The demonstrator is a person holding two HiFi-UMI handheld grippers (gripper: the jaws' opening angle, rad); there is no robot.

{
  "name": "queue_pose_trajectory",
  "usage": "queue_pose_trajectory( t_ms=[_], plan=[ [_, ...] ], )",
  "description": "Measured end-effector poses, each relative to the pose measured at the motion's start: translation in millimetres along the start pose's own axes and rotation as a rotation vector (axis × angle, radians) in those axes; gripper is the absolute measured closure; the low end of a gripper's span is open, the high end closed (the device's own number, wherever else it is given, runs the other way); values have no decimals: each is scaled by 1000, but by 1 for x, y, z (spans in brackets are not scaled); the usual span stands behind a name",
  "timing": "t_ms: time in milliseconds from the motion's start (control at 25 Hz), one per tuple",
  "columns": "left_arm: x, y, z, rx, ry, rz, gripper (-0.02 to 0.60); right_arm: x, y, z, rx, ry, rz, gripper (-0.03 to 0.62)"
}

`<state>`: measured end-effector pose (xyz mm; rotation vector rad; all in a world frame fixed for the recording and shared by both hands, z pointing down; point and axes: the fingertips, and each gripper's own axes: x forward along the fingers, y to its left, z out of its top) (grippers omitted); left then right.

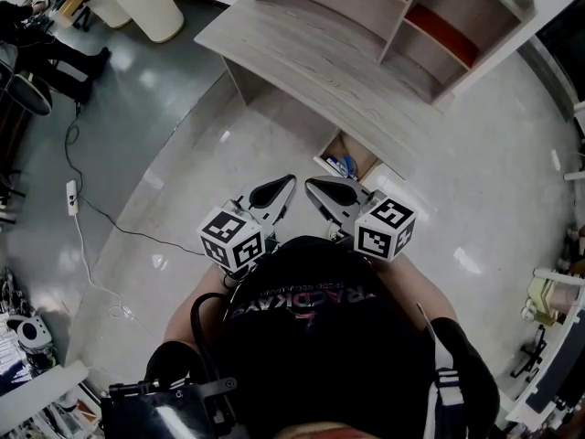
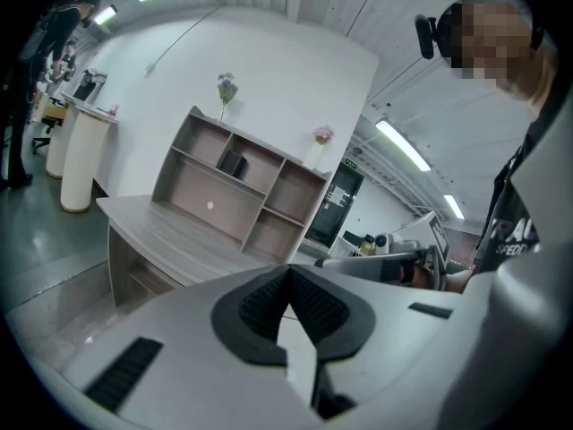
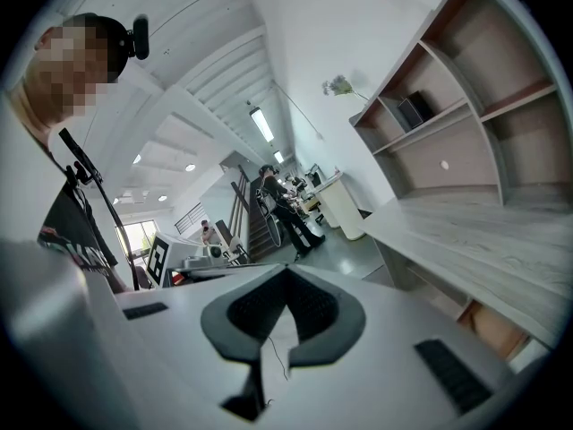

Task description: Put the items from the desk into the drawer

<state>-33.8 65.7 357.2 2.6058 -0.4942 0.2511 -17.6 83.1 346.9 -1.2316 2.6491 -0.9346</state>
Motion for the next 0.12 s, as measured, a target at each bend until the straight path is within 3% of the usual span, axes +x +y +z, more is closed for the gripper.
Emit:
queue_pose_trajectory(
  t_ms=[120],
  plan=[
    [-1, 1, 0, -3, -2, 2, 571, 1, 1, 0, -7, 3, -1, 577]
  ],
)
